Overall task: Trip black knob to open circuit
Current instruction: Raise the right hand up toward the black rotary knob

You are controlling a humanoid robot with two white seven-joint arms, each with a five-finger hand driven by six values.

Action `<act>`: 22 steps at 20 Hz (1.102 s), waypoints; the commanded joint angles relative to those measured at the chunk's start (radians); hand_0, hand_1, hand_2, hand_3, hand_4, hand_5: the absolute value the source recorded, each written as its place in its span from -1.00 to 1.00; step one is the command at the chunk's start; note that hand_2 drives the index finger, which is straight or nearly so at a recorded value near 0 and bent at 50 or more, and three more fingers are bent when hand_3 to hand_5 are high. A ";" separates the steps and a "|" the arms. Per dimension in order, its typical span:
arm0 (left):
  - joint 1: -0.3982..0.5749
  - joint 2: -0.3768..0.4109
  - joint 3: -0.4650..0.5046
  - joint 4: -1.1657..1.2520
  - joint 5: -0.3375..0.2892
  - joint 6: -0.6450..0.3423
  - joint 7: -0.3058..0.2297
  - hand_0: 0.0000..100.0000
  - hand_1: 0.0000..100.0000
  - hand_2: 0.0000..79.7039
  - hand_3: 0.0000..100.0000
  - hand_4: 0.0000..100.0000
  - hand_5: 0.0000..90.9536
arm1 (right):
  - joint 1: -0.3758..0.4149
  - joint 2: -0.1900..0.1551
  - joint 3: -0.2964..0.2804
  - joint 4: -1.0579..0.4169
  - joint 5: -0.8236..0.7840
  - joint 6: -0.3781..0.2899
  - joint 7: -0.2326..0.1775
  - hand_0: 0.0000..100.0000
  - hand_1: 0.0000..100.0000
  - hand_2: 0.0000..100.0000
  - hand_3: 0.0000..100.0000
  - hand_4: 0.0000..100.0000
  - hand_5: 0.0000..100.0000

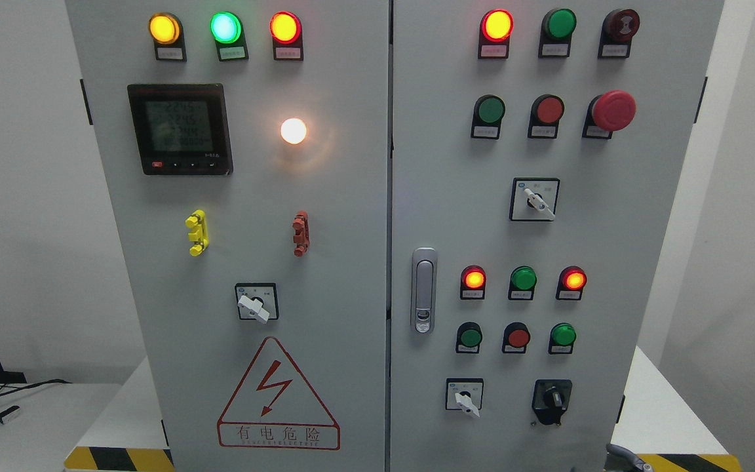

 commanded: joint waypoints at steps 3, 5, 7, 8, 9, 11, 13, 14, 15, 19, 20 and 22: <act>0.000 0.001 0.000 0.001 -0.031 0.000 0.000 -0.76 -0.22 -1.00 -1.00 -1.00 -1.00 | -0.044 0.008 -0.001 0.041 0.001 0.025 0.000 -0.51 0.51 -0.31 0.32 0.54 0.92; 0.000 0.001 0.000 0.000 -0.031 0.000 0.000 -0.76 -0.22 -1.00 -1.00 -1.00 -1.00 | -0.057 0.008 0.009 0.049 0.002 0.030 0.000 -0.51 0.51 -0.28 0.33 0.54 0.92; 0.000 -0.001 0.000 0.001 -0.031 0.000 0.000 -0.76 -0.22 -1.00 -1.00 -1.00 -1.00 | -0.064 0.008 0.009 0.049 0.001 0.043 0.000 -0.51 0.51 -0.27 0.34 0.54 0.92; 0.000 0.001 0.000 0.001 -0.031 0.000 0.000 -0.76 -0.22 -1.00 -1.00 -1.00 -1.00 | -0.069 0.008 0.009 0.049 0.002 0.044 0.000 -0.51 0.51 -0.27 0.34 0.54 0.92; 0.000 0.001 0.000 0.000 -0.031 0.000 0.000 -0.76 -0.22 -1.00 -1.00 -1.00 -1.00 | -0.072 0.008 0.009 0.049 0.001 0.045 0.000 -0.50 0.51 -0.27 0.34 0.54 0.92; 0.000 0.001 0.000 0.001 -0.031 0.000 0.000 -0.76 -0.22 -1.00 -1.00 -1.00 -1.00 | -0.073 0.008 0.011 0.049 0.002 0.045 0.000 -0.50 0.51 -0.26 0.34 0.54 0.92; 0.000 0.001 0.000 0.000 -0.031 0.000 0.000 -0.76 -0.22 -1.00 -1.00 -1.00 -1.00 | -0.075 0.008 0.011 0.049 0.002 0.045 0.000 -0.50 0.51 -0.26 0.34 0.54 0.92; 0.000 -0.001 0.000 0.000 -0.031 0.000 0.000 -0.76 -0.22 -1.00 -1.00 -1.00 -1.00 | -0.073 0.008 0.011 0.049 0.002 0.045 0.000 -0.50 0.51 -0.26 0.34 0.54 0.92; 0.000 0.001 0.000 0.001 -0.031 0.000 0.000 -0.76 -0.22 -1.00 -1.00 -1.00 -1.00 | -0.073 0.008 0.011 0.046 0.002 0.045 0.000 -0.50 0.51 -0.26 0.34 0.54 0.92; 0.000 -0.001 0.000 0.000 -0.031 0.000 0.000 -0.76 -0.22 -1.00 -1.00 -1.00 -1.00 | -0.073 0.008 0.009 0.046 0.002 0.045 0.000 -0.49 0.51 -0.25 0.35 0.54 0.92; 0.000 -0.001 0.000 0.000 -0.031 0.000 0.000 -0.76 -0.22 -1.00 -1.00 -1.00 -1.00 | -0.073 0.008 0.009 0.047 0.002 0.045 0.000 -0.49 0.51 -0.24 0.35 0.54 0.92; 0.000 0.001 0.000 0.001 -0.031 0.000 0.000 -0.76 -0.22 -1.00 -1.00 -1.00 -1.00 | -0.075 0.006 0.009 0.049 0.002 0.045 0.000 -0.49 0.50 -0.24 0.35 0.54 0.92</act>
